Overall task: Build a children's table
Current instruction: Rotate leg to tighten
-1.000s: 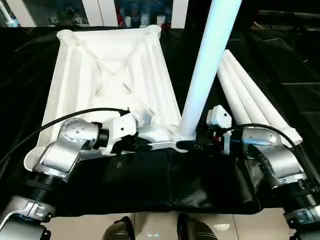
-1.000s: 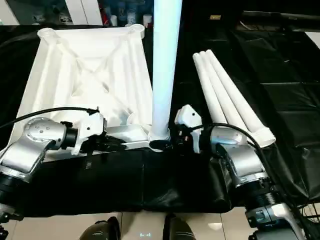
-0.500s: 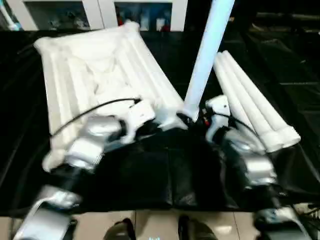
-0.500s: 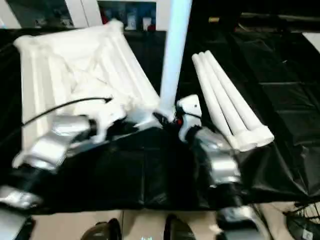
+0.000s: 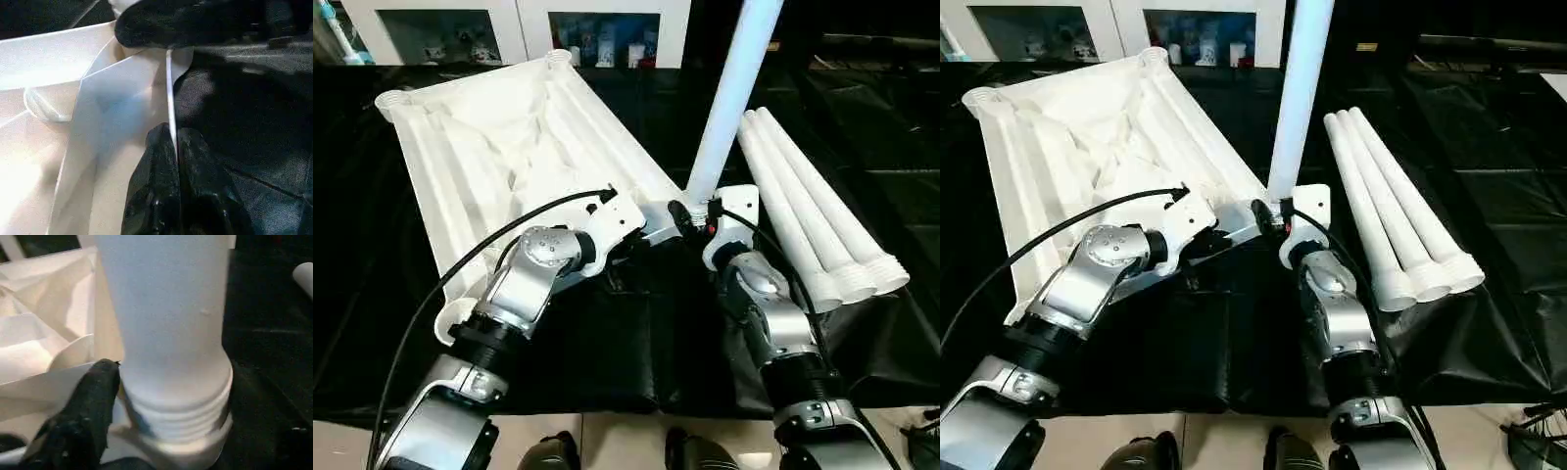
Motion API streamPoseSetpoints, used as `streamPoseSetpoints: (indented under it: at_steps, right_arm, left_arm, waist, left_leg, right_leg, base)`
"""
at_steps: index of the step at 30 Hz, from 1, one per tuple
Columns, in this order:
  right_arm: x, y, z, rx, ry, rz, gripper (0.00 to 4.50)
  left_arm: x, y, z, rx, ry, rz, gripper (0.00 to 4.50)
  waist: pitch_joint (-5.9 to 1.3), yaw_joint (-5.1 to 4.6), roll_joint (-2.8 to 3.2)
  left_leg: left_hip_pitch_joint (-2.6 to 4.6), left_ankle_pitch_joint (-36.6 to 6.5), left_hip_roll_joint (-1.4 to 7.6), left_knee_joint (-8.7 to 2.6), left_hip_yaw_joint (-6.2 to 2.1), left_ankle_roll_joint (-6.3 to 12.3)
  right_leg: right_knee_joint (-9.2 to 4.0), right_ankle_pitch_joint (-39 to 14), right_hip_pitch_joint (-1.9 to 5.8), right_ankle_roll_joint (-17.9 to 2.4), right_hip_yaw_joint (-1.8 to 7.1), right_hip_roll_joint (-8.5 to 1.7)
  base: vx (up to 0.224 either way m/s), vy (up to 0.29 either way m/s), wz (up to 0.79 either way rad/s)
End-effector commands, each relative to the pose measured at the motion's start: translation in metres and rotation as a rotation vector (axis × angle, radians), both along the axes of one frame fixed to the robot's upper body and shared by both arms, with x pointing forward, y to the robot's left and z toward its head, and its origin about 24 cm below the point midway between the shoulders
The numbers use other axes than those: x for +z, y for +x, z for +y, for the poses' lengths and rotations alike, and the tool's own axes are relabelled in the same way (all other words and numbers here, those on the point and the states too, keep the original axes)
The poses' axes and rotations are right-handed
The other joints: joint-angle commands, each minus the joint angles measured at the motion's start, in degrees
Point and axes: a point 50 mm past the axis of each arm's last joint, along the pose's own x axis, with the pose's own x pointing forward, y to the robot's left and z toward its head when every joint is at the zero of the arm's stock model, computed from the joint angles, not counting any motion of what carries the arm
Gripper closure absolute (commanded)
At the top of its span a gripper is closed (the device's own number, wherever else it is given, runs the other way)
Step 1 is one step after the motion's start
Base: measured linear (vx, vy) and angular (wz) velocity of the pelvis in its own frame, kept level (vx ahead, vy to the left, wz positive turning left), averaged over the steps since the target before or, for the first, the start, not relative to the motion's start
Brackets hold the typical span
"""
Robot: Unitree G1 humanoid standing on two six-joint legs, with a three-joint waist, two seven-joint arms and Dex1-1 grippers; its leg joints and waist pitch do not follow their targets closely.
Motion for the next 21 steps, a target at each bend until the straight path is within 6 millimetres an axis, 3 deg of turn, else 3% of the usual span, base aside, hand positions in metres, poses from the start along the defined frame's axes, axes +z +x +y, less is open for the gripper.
streamPoseSetpoints:
  at_steps: [1, 9, 14, 15, 21]
  right_arm:
    - [-0.007, -0.011, 0.023, 0.159, 0.013, 0.03, 0.73]
    - [0.012, -0.019, -0.009, 0.299, -0.101, -0.022, 0.12]
    - [0.02, -0.029, -0.028, 0.496, -0.182, -0.009, 0.05]
    - [0.025, -0.035, -0.036, 0.598, -0.237, -0.022, 0.05]
    - [0.033, -0.04, -0.046, 0.704, -0.287, -0.017, 0.05]
  left_arm:
    - [-0.022, -0.01, -0.004, -0.011, -0.021, 0.059, 4.5]
    - [-0.019, -0.017, 0.012, -0.062, -0.019, 0.052, 4.5]
    - [-0.018, -0.027, 0.023, -0.157, -0.014, 0.064, 4.5]
    - [-0.014, -0.038, 0.026, -0.279, -0.025, 0.076, 4.5]
    - [-0.011, -0.051, 0.037, -0.385, 0.002, 0.12, 4.5]
  waist:
    - [-3.07, -0.16, -0.94]
    - [-3.54, -0.08, -1.11]
    - [-3.23, 0.17, -0.98]
    - [-3.09, 0.15, -0.96]
    - [-3.01, 0.33, -0.69]
  left_leg:
    - [0.53, -17.5, 2.83, -4.27, -2.11, 3.81]
    - [0.01, -10.0, 2.63, -3.24, -1.46, 7.35]
    - [0.02, -10.4, 2.7, -3.24, -1.5, 8.27]
    - [0.13, -11.1, 2.82, -3.29, -1.54, 7.86]
    - [0.81, -10.6, 3.29, -3.38, -1.36, 7.48]
  right_leg:
    - [-4.25, -23.2, 1.94, -7.2, 1.85, -3.0]
    - [-3.15, -12.2, 2.41, -10.6, 1.86, -2.71]
    - [-3.11, -12.1, 2.73, -11.5, 1.75, -2.67]
    - [-3.28, -14.3, 2.54, -11.4, 1.77, -2.75]
    - [-2.97, -12.0, 2.13, -13.2, 1.88, -2.64]
  base:
    - [0.0, 0.0, 0.0]
    - [0.0, 0.0, 0.0]
    - [0.0, 0.0, 0.0]
    - [0.0, 0.0, 0.0]
    - [0.0, 0.0, 0.0]
